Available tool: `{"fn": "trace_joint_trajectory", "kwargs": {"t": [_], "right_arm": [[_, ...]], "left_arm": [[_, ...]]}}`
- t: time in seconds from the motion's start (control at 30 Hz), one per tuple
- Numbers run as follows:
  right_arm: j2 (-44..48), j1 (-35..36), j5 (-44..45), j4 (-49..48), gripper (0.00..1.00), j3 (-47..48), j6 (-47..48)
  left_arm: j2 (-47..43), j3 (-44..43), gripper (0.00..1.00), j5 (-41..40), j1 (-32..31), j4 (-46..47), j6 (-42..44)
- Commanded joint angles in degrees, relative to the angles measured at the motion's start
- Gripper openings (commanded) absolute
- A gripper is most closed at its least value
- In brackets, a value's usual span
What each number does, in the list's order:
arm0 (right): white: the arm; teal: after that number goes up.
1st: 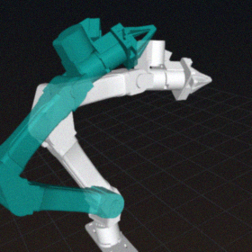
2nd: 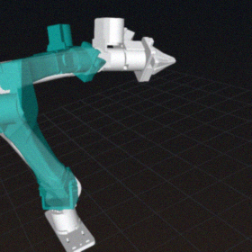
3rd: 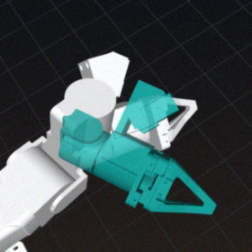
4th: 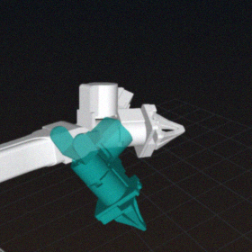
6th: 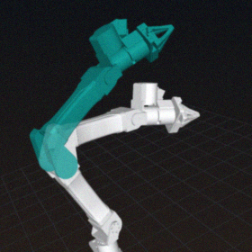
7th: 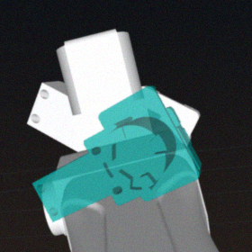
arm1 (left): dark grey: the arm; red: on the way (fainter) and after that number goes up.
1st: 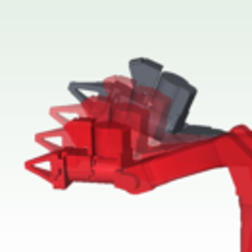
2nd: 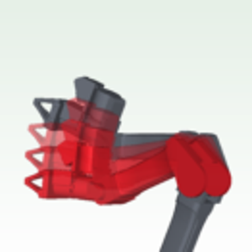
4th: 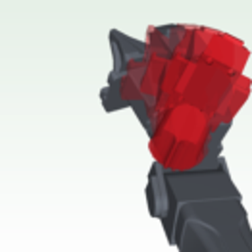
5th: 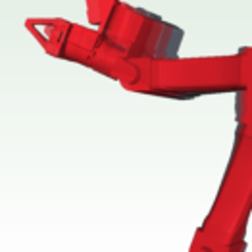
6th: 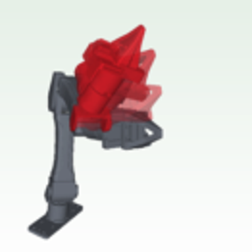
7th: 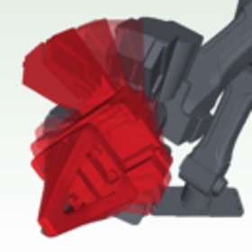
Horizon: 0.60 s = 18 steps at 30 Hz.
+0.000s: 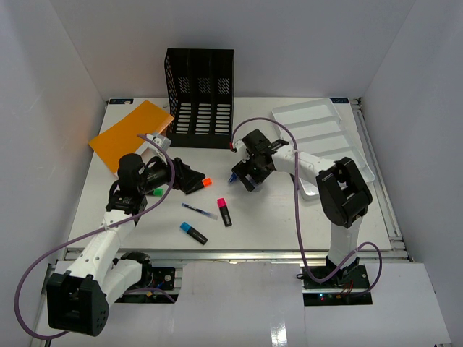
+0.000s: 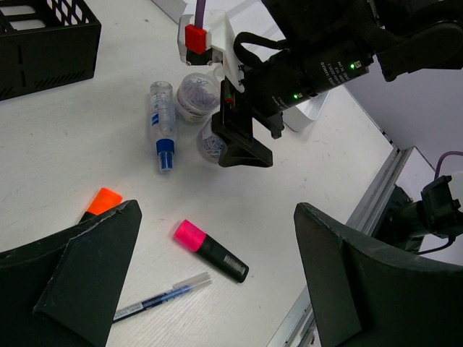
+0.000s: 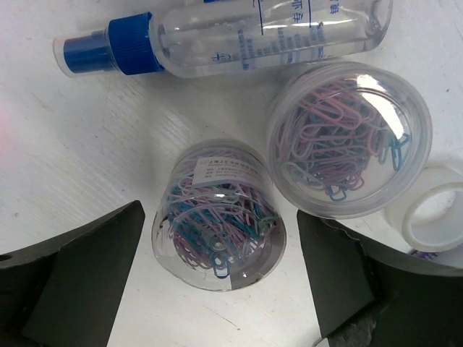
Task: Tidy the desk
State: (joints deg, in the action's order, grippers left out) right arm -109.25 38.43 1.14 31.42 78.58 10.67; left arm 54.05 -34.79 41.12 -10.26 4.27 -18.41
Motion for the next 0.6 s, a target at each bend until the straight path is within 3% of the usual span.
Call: {"fn": "trace_joint_trajectory", "kwargs": {"t": [0.0, 0.37, 0.57], "right_arm": [[-0.2, 0.3, -2.7, -1.1, 0.88, 2.7, -0.4], [2.2, 0.3, -2.8, -0.8, 0.53, 0.8, 2.9], [8.3, -0.1, -7.8, 1.8, 0.32, -0.7, 8.4]], "left_arm": [[-0.1, -1.2, 0.98, 0.2, -0.1, -0.1, 0.8], [-0.2, -1.2, 0.98, 0.1, -0.2, -0.1, 0.9], [-0.5, -1.2, 0.98, 0.2, -0.2, -0.1, 0.9]]}}
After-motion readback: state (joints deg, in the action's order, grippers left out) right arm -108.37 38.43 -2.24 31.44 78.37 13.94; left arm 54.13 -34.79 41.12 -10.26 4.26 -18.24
